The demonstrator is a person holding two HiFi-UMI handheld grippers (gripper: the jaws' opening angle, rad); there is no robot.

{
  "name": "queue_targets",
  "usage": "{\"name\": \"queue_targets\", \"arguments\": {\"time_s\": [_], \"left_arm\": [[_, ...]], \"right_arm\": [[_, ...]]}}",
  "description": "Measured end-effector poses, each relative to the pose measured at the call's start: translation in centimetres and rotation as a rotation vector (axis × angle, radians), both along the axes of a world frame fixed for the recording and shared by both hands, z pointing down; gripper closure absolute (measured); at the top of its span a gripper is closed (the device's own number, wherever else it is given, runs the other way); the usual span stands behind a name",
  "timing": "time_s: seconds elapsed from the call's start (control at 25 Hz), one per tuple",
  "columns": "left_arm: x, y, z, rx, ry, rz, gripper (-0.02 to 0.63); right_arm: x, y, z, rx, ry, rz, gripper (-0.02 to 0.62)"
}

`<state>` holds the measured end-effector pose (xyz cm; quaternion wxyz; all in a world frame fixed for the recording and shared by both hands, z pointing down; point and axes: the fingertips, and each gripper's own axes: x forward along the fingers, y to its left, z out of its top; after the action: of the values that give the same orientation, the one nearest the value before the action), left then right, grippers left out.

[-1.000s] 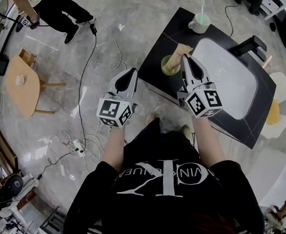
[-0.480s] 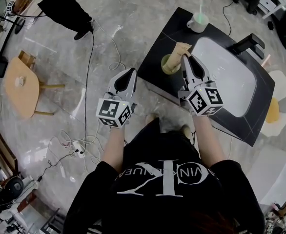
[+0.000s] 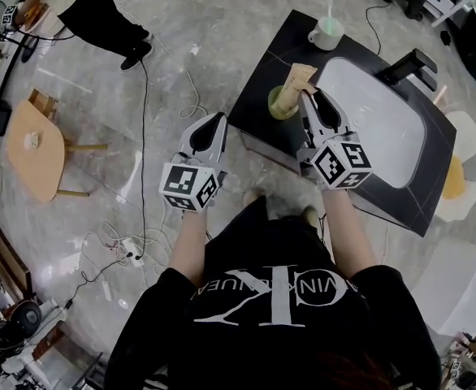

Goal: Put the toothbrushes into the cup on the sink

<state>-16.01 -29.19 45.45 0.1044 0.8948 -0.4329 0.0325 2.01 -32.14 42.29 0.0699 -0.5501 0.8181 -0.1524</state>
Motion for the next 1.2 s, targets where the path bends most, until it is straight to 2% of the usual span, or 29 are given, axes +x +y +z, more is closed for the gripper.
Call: {"name": "queue_targets", "arguments": {"time_s": [0.36,0.92,1.2], "left_arm": [[-0.2,0.8,0.1,0.0,0.006,0.001,0.594],[1.6,4.3,-1.9,0.029,0.016,-0.065,0.594],[3.0,6.6,-2.6,0.037,0.018,-0.087,0.594]], "right_arm": [[0.2,1.3,0.8,-0.022,0.003,-0.002,0.488],[2.0,5.0,1.1,-0.056,0.004,-0.067,0.488],[4.2,7.6,0.5,-0.053,0.092,-0.08,0.489]]}}
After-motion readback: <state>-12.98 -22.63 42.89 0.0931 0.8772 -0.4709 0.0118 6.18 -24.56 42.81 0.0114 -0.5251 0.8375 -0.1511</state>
